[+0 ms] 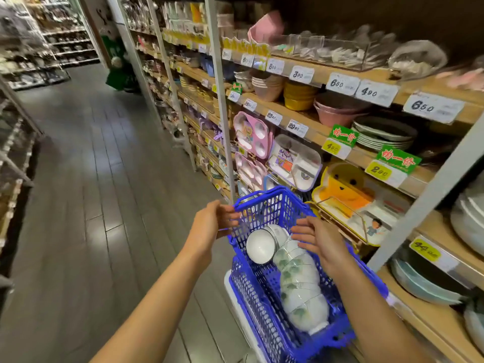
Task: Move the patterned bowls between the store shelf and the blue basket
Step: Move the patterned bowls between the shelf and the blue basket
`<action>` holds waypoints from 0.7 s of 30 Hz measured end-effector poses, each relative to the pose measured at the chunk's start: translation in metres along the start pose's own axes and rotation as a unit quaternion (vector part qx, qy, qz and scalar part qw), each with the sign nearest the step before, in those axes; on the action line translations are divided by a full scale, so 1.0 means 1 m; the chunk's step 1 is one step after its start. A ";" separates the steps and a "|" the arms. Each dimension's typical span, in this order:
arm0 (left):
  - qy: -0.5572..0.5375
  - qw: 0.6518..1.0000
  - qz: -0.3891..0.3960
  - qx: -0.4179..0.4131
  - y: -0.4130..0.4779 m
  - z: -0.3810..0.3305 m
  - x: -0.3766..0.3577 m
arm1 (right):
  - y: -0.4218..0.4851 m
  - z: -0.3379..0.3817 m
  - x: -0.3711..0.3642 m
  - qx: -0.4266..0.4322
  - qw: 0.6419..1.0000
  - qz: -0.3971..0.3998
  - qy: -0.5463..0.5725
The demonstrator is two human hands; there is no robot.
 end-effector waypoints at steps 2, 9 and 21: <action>0.023 1.000 -0.007 0.009 0.030 0.000 0.007 | 0.029 -0.011 -0.014 -0.021 1.000 -0.001 -0.008; 0.132 0.990 0.021 0.039 0.135 0.004 -0.019 | 0.115 -0.043 -0.037 -0.096 0.994 -0.028 -0.040; 0.384 0.892 0.222 0.088 0.253 0.102 -0.100 | 0.171 -0.135 -0.038 -0.246 0.961 -0.122 -0.028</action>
Point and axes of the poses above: each hand's wrist, its own y-axis towards the middle knuckle, its own x-axis out of the back of the hand, z = x × y, the point moved 7 cm from there along y, towards the middle knuckle, and after that the axes turned 2 degrees about -x, right-handed, at the moved point
